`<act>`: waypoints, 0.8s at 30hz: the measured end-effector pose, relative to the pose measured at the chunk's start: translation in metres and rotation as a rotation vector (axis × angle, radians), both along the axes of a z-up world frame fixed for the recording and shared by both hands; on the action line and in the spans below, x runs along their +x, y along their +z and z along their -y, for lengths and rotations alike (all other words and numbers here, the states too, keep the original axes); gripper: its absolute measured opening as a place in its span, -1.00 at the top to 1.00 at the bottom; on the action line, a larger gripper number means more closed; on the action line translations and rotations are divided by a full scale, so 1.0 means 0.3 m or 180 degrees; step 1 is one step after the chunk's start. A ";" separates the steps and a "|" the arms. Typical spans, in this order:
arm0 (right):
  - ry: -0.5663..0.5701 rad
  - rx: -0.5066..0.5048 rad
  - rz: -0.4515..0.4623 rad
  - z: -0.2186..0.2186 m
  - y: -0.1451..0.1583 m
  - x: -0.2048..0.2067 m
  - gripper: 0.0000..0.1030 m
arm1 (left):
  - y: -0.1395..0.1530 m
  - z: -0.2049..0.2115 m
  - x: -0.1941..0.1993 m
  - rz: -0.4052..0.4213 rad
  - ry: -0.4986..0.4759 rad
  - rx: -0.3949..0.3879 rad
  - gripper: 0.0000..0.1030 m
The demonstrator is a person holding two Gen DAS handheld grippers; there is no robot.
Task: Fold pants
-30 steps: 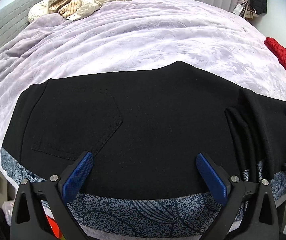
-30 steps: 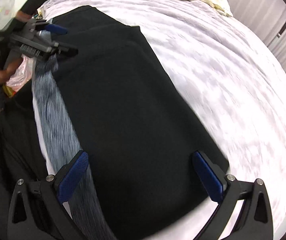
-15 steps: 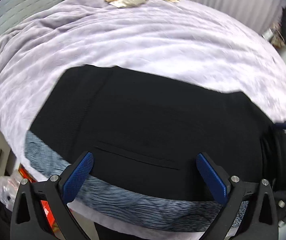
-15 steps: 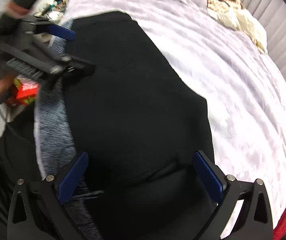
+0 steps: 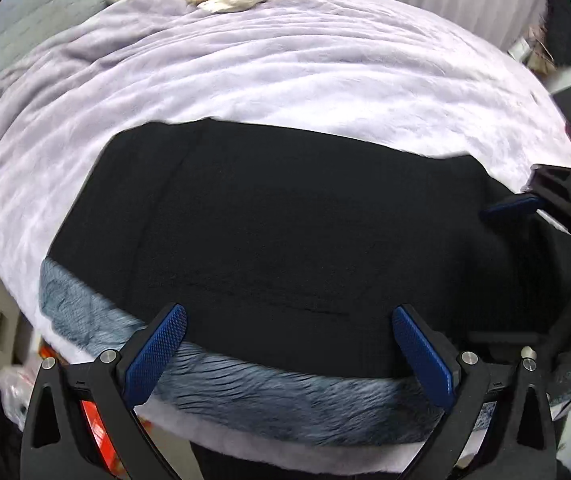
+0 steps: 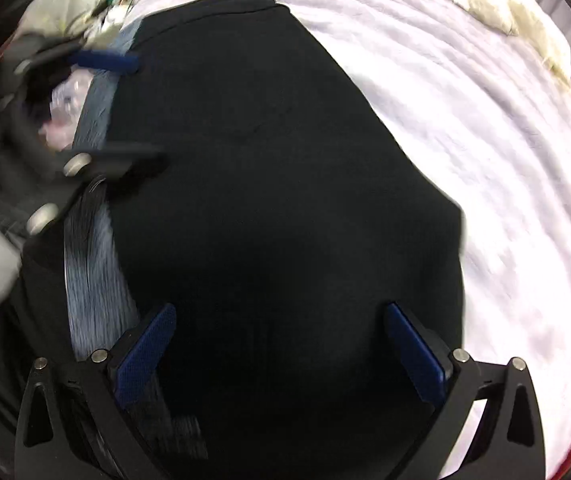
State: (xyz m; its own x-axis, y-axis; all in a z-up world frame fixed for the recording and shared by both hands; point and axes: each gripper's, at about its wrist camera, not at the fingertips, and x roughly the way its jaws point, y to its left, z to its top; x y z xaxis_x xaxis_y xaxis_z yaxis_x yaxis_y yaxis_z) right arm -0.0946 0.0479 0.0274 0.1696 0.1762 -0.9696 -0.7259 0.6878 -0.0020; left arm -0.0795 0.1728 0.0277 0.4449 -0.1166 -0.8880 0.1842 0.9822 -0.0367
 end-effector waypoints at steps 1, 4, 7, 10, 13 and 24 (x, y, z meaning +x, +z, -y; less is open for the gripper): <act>-0.0024 0.0057 0.0011 -0.026 0.006 0.031 -1.00 | 0.001 -0.028 0.004 0.0034 0.0132 0.0149 -1.00; -0.0085 0.0097 -0.0011 -0.097 0.009 0.108 -1.00 | -0.013 -0.117 0.040 -0.0051 0.0357 0.0172 -1.00; -0.0061 0.0074 -0.0048 -0.132 0.026 0.147 -1.00 | 0.007 -0.198 0.053 -0.0104 0.0575 -0.0041 -1.00; -0.0109 0.0048 0.0384 -0.085 0.095 0.145 -1.00 | 0.034 -0.185 0.020 -0.0001 0.0497 -0.0051 -1.00; -0.0351 -0.0325 0.0849 0.043 0.144 0.156 -1.00 | 0.040 -0.103 -0.017 -0.0034 0.0226 -0.0201 -1.00; -0.1389 -0.0480 0.0784 0.300 0.111 0.309 -0.99 | -0.025 0.032 -0.040 -0.0003 -0.0248 0.0046 -1.00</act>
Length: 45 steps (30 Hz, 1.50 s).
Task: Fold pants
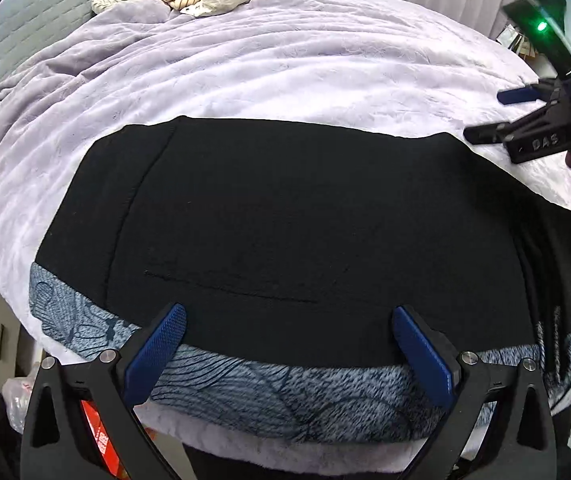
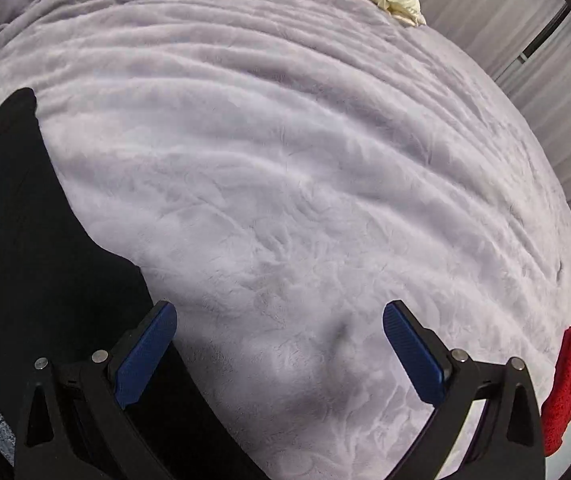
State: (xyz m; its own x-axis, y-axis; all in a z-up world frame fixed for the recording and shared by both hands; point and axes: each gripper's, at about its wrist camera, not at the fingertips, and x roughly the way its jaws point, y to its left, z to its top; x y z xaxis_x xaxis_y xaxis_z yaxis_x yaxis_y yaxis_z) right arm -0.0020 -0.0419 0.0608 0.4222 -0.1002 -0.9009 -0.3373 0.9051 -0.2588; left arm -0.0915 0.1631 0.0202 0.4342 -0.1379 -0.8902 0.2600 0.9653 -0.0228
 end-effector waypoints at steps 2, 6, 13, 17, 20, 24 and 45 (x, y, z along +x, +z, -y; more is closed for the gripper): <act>0.0111 0.0192 0.0000 -0.055 0.014 -0.018 -1.00 | 0.013 -0.022 -0.002 -0.0023 0.0078 -0.0077 -1.00; 0.0591 -0.0052 -0.0085 -0.143 -0.047 -0.119 -0.99 | 0.004 -0.033 0.050 -0.0097 0.0235 -0.0145 -1.00; 0.0322 0.0220 0.0035 -0.101 0.007 -0.100 -0.99 | 0.061 -0.219 0.088 -0.0023 0.0719 -0.0256 -1.00; 0.1306 0.0727 -0.0376 -0.261 0.029 -0.248 -1.00 | 0.035 -0.263 0.125 0.0003 0.0869 -0.0110 -1.00; 0.1674 0.0352 -0.0567 -0.384 -0.065 -0.297 -1.00 | -0.007 -0.311 0.167 -0.0071 0.1000 -0.0034 -1.00; 0.1669 0.0463 -0.0759 -0.483 -0.125 -0.243 -1.00 | -0.003 -0.396 0.204 -0.0066 0.1106 -0.0156 -1.00; 0.2011 0.0805 -0.0389 -0.994 -0.014 0.004 -1.00 | 0.007 -0.775 0.222 -0.0110 0.1430 -0.0868 -1.00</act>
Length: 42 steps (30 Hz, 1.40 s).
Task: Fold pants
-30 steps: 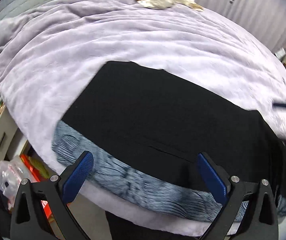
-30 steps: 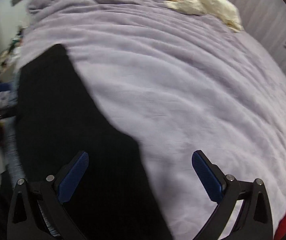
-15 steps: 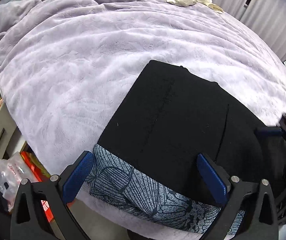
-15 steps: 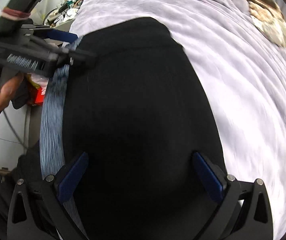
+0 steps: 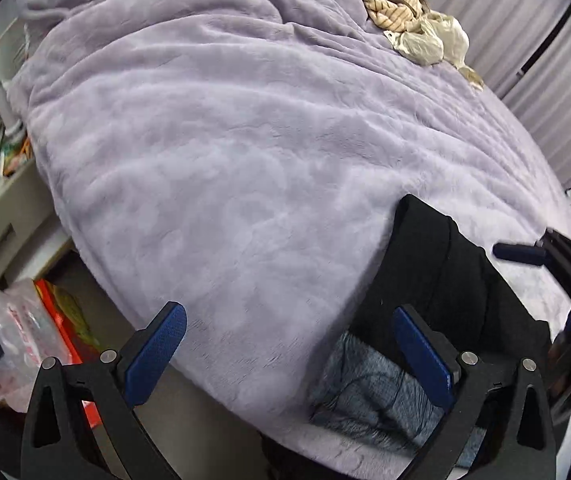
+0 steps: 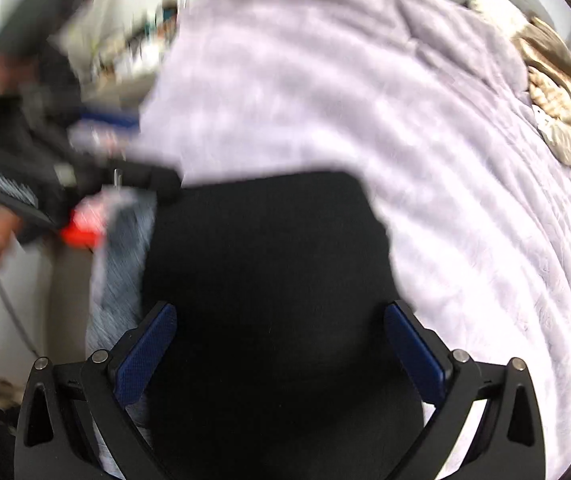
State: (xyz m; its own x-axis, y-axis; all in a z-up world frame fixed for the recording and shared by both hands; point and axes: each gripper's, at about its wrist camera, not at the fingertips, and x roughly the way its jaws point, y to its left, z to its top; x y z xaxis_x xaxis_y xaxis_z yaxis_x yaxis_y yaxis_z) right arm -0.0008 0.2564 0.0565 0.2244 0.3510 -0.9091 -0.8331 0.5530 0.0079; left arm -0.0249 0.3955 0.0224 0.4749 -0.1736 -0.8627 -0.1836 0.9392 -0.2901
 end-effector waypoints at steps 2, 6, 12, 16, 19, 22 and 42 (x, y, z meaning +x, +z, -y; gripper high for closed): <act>-0.0026 0.0126 0.0019 0.022 0.042 0.036 -1.00 | -0.013 -0.023 -0.006 -0.0026 0.0010 0.0001 -1.00; -0.0015 -0.0151 -0.0362 0.030 -0.059 0.135 -1.00 | -0.024 0.045 -0.026 0.0007 -0.0208 0.0178 -1.00; 0.0004 -0.0001 -0.0894 -0.021 -0.207 0.228 -1.00 | -0.017 0.100 -0.029 0.0076 -0.0523 0.0240 -1.00; 0.0184 -0.0062 -0.0620 -0.039 -0.193 0.151 -0.67 | -0.013 0.104 -0.032 0.0112 -0.0606 0.0196 -1.00; 0.0218 0.0037 -0.0513 -0.023 -0.135 0.105 -0.15 | -0.009 0.104 -0.026 0.0132 -0.0672 0.0217 -1.00; 0.0201 0.0198 -0.0374 0.038 -0.052 0.066 0.09 | 0.009 0.130 -0.019 0.0201 -0.0877 0.0195 -1.00; 0.0167 0.0329 -0.0113 0.138 0.130 -0.028 -0.70 | -0.013 0.376 0.081 -0.0072 -0.2644 -0.0075 0.32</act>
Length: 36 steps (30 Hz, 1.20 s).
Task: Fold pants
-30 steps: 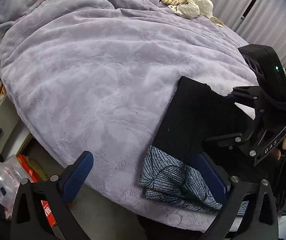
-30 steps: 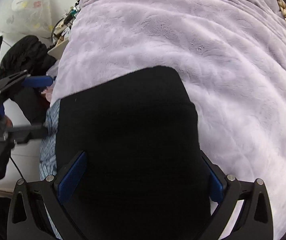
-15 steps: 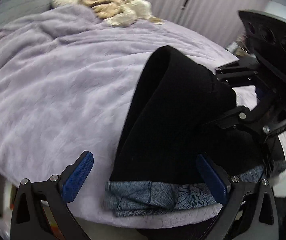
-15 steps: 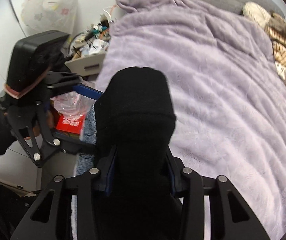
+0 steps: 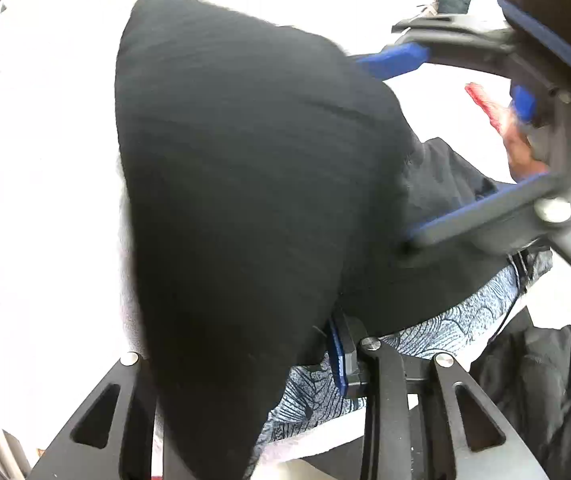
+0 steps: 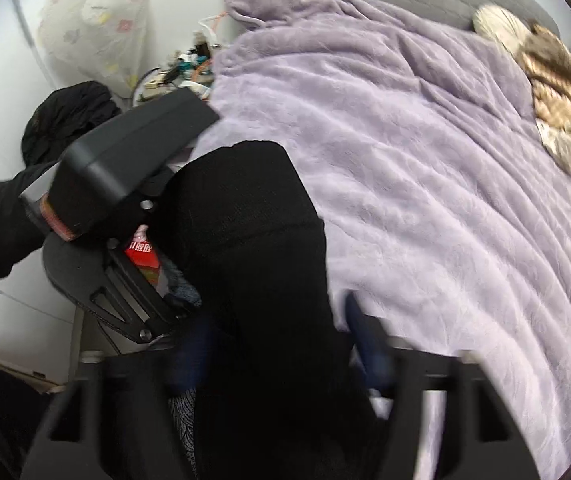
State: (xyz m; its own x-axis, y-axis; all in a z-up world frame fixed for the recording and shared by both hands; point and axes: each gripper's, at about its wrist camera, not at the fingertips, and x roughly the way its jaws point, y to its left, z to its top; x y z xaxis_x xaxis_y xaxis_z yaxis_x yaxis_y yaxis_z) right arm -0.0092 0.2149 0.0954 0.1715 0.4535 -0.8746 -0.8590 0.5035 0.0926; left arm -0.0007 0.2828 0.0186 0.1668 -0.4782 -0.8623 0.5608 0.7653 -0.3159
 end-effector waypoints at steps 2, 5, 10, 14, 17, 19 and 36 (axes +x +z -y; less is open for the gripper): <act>-0.0109 0.0026 0.0055 0.032 0.029 0.005 -0.70 | 0.002 0.015 0.018 -0.0101 0.0070 0.0063 0.32; -0.0150 -0.0144 0.0225 0.117 0.051 -0.021 -0.70 | 0.004 0.019 0.057 -0.0317 0.0198 0.0046 0.32; -0.0353 -0.1013 0.0498 0.216 -0.090 -0.109 -0.70 | 0.031 0.060 0.053 -0.0271 0.0324 0.0249 0.34; -0.0631 -0.1579 0.0811 0.253 -0.209 -0.168 -0.70 | 0.053 0.089 0.035 -0.0264 0.0440 0.0383 0.36; -0.0721 -0.1361 0.0681 0.280 -0.199 -0.257 -0.70 | 0.059 0.116 0.033 -0.0240 0.0497 0.0515 0.36; -0.0638 -0.1194 0.0534 0.288 -0.191 -0.347 -0.70 | 0.061 0.138 0.018 -0.0200 0.0487 0.0601 0.36; -0.0376 -0.0882 -0.0261 0.393 -0.280 -0.336 -1.00 | 0.123 0.353 -0.133 0.0277 0.0715 0.1252 0.36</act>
